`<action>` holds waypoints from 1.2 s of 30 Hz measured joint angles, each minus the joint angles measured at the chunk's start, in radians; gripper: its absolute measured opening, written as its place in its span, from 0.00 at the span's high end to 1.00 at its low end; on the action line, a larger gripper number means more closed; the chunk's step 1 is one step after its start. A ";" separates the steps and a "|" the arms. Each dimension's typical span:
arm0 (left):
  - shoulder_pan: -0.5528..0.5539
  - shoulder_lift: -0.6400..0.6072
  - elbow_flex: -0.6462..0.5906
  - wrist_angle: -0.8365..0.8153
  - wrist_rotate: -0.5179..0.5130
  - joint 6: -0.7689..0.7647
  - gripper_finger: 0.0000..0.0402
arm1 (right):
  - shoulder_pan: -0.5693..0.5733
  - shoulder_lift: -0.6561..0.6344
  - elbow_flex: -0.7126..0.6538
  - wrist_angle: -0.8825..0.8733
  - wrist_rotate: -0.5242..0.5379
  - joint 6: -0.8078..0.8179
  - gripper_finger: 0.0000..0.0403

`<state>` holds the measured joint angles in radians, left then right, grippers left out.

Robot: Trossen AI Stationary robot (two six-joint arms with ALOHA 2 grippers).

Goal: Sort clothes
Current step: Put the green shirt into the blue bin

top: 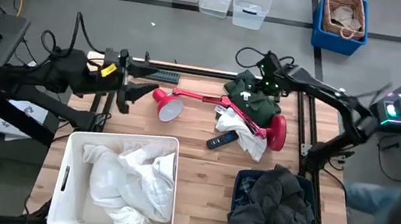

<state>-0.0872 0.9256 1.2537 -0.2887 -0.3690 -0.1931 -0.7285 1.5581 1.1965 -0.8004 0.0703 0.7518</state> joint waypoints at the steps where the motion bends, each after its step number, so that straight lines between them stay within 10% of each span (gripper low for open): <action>1: 0.000 0.004 0.001 0.008 -0.016 -0.013 0.39 | -0.018 0.034 0.000 -0.006 -0.018 -0.001 0.41; 18: 0.002 -0.007 0.002 -0.016 -0.049 -0.016 0.39 | -0.016 0.181 0.197 -0.296 0.004 0.093 0.44; 36: 0.002 -0.120 0.002 -0.133 0.015 -0.015 0.39 | 0.165 0.183 0.143 -0.300 0.139 0.768 0.48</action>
<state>-0.0853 0.8051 1.2560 -0.4219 -0.3543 -0.2082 -0.5632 1.7409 1.3394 -1.0999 0.2097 1.5199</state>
